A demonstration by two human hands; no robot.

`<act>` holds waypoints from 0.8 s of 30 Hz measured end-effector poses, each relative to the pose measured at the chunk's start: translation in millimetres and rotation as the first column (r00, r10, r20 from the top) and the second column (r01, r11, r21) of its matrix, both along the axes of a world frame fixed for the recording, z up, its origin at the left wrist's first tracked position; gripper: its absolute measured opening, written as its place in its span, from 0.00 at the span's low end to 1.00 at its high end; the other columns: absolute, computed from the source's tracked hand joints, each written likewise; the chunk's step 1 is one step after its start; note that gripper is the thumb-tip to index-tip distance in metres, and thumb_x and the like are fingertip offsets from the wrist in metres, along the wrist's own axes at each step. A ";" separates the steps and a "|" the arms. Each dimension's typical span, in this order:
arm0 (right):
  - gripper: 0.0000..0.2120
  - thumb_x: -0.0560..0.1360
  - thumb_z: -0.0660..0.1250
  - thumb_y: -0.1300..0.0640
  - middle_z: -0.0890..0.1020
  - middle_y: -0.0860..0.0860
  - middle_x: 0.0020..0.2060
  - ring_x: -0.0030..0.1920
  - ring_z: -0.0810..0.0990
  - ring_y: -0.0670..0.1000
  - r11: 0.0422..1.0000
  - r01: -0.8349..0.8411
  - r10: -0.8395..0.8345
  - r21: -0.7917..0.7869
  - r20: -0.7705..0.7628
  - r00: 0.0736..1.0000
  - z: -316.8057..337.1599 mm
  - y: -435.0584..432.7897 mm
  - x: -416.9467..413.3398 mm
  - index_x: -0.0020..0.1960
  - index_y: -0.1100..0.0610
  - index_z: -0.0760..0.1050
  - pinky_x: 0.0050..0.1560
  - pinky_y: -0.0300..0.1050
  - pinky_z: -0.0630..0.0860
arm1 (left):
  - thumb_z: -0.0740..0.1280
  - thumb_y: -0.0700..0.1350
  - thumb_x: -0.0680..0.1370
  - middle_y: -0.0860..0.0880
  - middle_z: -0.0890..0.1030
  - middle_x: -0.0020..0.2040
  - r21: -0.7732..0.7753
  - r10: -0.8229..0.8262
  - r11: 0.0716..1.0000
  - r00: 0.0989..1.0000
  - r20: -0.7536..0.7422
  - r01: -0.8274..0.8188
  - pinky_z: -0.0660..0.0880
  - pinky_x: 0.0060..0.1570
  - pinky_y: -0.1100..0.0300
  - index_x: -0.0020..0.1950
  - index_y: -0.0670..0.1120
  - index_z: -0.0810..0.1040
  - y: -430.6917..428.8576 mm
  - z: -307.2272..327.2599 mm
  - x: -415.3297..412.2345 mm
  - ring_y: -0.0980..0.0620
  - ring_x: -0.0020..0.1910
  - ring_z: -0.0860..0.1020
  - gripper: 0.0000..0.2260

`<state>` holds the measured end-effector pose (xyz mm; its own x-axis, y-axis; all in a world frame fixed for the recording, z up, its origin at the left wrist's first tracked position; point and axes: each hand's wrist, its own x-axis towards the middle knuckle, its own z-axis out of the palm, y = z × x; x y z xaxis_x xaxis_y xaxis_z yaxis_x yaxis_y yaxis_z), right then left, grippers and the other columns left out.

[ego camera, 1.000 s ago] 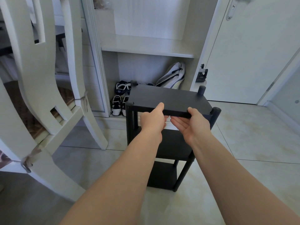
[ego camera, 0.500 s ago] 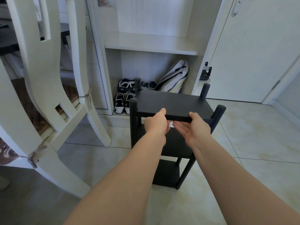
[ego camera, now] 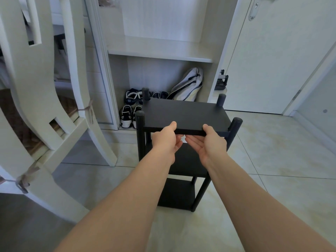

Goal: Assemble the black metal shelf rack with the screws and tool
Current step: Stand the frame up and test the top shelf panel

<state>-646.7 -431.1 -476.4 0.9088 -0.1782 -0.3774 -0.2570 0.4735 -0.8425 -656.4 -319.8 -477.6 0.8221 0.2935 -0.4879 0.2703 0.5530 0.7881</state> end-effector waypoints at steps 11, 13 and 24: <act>0.13 0.83 0.65 0.54 0.87 0.60 0.46 0.43 0.88 0.56 0.999 -0.045 0.045 0.010 -0.008 0.999 4.6 -3.1 -4.2 0.65 0.59 0.72 0.43 0.51 0.86 | 0.70 0.51 0.79 0.45 0.85 0.49 -0.016 -0.098 0.995 0.995 -0.008 0.098 0.77 0.39 0.59 0.62 0.46 0.76 5.7 4.5 -4.3 0.52 0.47 0.83 0.15; 0.16 0.83 0.66 0.52 0.86 0.60 0.49 0.45 0.88 0.56 0.995 -0.097 0.097 0.001 -0.023 0.995 5.9 -7.6 -7.5 0.67 0.58 0.71 0.45 0.53 0.86 | 0.71 0.53 0.78 0.47 0.86 0.48 -0.015 -0.162 0.987 0.986 -0.028 0.161 0.77 0.43 0.57 0.61 0.47 0.76 11.7 6.7 -6.6 0.52 0.50 0.82 0.15; 0.09 0.82 0.65 0.47 0.84 0.47 0.43 0.46 0.83 0.48 0.344 -0.224 0.459 -0.912 -0.044 0.887 28.2 -25.9 -51.4 0.50 0.50 0.80 0.52 0.46 0.81 | 0.68 0.60 0.78 0.51 0.83 0.55 0.546 -0.472 0.296 0.617 -0.630 0.784 0.75 0.51 0.52 0.66 0.48 0.73 89.2 4.5 -51.7 0.52 0.52 0.80 0.22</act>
